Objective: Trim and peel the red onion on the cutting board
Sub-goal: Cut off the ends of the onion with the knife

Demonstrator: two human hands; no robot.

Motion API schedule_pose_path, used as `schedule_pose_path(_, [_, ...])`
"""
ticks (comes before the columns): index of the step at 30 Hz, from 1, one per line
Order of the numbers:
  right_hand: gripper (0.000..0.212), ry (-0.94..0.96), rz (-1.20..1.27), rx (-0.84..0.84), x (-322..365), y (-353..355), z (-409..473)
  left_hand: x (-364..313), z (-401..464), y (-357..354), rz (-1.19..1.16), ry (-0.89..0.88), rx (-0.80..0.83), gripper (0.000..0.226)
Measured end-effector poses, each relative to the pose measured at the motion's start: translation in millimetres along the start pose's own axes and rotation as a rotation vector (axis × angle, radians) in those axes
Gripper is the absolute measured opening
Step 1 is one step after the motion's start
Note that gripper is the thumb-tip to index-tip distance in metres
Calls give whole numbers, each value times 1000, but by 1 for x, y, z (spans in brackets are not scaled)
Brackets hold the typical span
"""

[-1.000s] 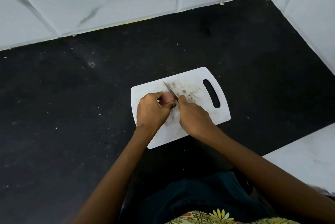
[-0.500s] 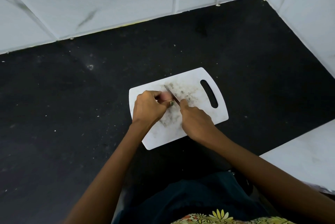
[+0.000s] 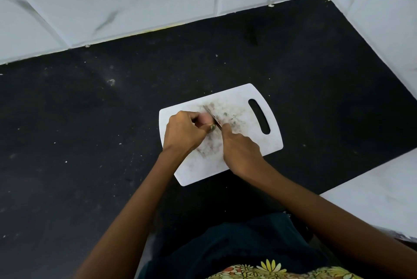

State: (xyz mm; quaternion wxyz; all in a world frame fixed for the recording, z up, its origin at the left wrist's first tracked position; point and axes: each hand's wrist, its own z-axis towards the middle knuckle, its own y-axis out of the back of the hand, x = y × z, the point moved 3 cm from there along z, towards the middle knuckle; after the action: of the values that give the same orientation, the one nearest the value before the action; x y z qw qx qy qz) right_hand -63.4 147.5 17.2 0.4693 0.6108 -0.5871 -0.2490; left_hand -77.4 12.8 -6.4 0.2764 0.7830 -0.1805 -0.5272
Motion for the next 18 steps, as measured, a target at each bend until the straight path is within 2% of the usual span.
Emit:
schedule_pose_path(9, [27,-7,61,-16,6,-6,18,-6,-10,-3,59,-37,-53,22])
schedule_pose_path(13, [36,-23,20,3,-5,-14,8,-5,-11,-5,90,-58,-68,30])
schedule_pose_path(18, [37,-50,9,36,-10,-27,1,-6,-13,-6,94,-81,-74,35])
